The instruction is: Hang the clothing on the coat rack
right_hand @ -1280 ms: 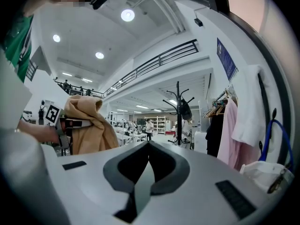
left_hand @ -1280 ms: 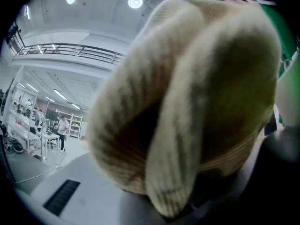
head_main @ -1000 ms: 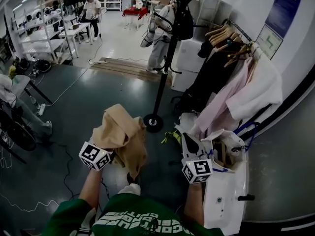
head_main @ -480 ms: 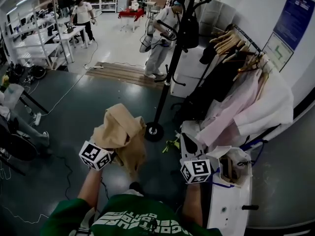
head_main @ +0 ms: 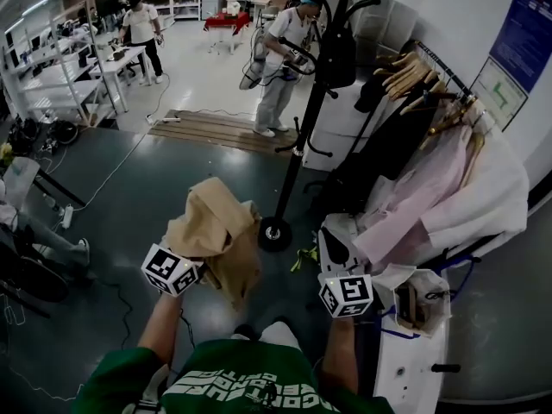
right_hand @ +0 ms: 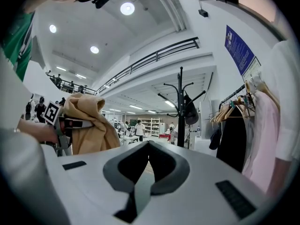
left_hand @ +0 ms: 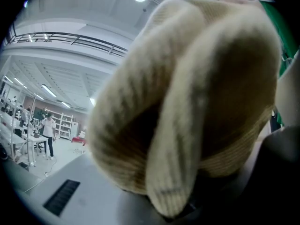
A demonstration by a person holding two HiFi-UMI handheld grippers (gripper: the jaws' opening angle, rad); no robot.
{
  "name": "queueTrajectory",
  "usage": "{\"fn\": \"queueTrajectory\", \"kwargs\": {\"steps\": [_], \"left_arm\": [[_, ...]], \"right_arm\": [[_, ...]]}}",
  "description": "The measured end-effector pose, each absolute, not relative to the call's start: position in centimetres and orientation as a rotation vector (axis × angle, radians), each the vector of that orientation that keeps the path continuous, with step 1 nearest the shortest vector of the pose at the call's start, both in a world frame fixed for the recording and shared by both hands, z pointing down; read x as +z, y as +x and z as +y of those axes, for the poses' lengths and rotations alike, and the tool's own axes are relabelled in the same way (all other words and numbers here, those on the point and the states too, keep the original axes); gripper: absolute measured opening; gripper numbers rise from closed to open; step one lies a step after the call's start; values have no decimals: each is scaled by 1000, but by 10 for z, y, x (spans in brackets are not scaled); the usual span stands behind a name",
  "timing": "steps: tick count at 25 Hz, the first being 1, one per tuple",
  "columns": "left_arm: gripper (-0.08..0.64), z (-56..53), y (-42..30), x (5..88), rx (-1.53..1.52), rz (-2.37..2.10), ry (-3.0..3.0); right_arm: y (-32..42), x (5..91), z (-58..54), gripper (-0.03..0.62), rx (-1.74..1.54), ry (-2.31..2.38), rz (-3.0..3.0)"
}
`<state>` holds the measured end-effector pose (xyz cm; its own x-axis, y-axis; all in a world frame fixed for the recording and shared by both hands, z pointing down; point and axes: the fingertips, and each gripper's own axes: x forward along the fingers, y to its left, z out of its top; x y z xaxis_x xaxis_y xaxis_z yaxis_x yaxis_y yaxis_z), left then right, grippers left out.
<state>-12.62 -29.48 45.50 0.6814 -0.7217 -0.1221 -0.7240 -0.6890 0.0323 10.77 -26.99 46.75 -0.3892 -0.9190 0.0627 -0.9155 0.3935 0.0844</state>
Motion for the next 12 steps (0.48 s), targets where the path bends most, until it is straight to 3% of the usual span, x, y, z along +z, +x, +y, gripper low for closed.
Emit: {"fn": "queueTrajectory", "kwargs": {"steps": [12], "left_arm": [[79, -357, -116, 459, 183, 1227, -2854]], "right_arm": [[108, 469, -350, 9, -64, 1636, -2582]]}}
